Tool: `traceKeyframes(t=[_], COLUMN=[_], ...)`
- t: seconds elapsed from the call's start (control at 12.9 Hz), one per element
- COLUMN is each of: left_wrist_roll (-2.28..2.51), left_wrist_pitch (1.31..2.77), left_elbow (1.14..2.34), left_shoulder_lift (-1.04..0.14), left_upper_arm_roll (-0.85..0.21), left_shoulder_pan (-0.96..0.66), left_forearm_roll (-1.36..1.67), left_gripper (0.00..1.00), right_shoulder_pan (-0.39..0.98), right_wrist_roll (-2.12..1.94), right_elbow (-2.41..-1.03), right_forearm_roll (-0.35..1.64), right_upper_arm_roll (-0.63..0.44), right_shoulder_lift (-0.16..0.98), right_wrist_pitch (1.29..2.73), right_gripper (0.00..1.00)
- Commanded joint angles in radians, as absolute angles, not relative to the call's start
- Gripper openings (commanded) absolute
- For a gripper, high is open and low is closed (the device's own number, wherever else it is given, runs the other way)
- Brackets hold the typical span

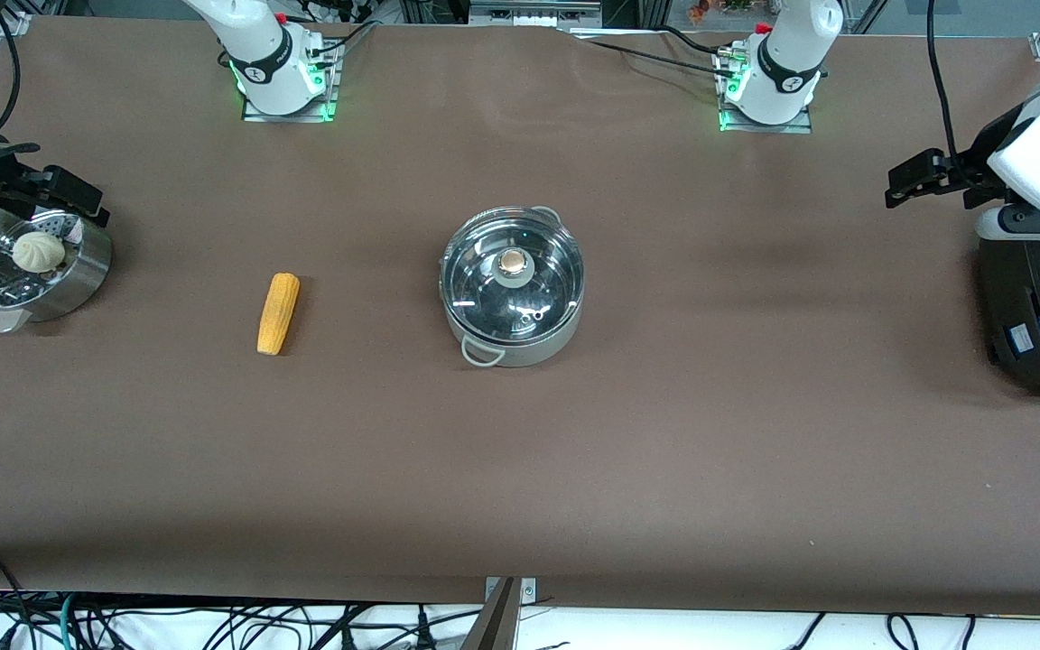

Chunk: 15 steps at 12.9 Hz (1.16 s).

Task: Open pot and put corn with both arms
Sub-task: 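Move the right gripper toward the corn while the left gripper approaches the pot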

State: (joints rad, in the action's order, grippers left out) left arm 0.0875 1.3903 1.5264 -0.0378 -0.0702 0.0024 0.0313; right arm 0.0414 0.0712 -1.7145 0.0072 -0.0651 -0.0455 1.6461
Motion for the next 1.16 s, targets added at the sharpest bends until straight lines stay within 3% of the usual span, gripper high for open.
traceKeyframes(t=[0.0,1.09], left_wrist_roll=[0.077,0.141], left_wrist_pitch=[1.408,1.425], left_elbow=[1.557,1.569], left_shoulder_lift=[-0.008,-0.011], left_upper_arm_roll=[-0.072,-0.081], left_shoulder_pan=[0.006,0.002], left_forearm_roll=[0.051,0.078], left_gripper=[1.0,1.0], right_shoulder_pan=[0.035,0.035], right_wrist_roll=[0.08,0.067], right_elbow=[-1.695,-1.695], right_forearm_roll=[-0.005,-0.02], right_upper_arm_roll=[-0.055,-0.052], right_shoulder_lift=[-0.038,-0.035], right_wrist_pitch=[1.646,1.643], right_gripper=[1.0,1.0])
